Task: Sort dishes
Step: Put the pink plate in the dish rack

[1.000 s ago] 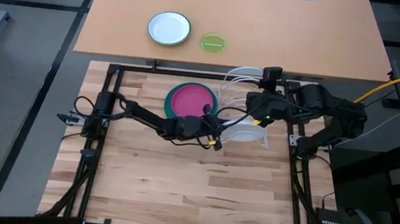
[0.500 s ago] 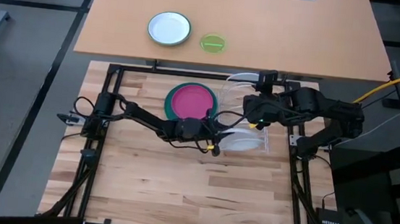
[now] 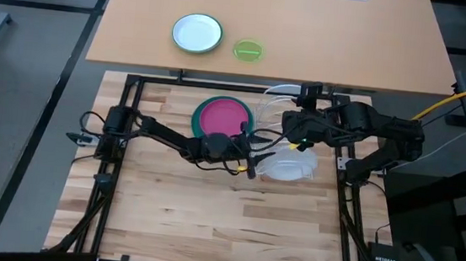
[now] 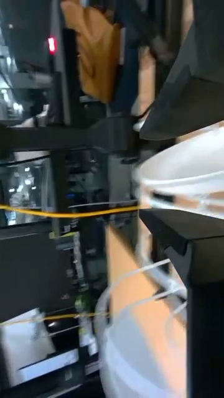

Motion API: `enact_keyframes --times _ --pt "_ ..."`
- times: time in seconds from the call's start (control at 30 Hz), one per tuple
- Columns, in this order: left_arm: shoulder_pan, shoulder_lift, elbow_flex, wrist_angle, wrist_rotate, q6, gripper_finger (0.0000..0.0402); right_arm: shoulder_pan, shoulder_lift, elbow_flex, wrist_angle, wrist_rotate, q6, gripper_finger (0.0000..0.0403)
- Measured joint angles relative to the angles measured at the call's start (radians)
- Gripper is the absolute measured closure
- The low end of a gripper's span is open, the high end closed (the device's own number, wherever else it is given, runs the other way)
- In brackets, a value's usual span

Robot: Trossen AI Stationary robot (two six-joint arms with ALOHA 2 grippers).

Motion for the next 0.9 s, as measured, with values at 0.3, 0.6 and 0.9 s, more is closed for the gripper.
enact_keyframes --times 0.3,0.6,0.9 --pt "0.032 -0.223 -0.001 -0.536 -0.11 0.0 0.0236 0.0 0.0 -0.033 0.008 -0.15 -0.002 0.0233" --pt "0.107 -0.323 -0.002 -1.27 -0.112 -0.137 0.0256 0.0 0.0 -0.266 0.118 -0.154 -0.042 0.0233" --pt "0.139 -0.253 -0.004 -1.403 -0.074 -0.126 0.0259 0.0 0.001 -0.491 0.351 -0.156 -0.084 0.0233"
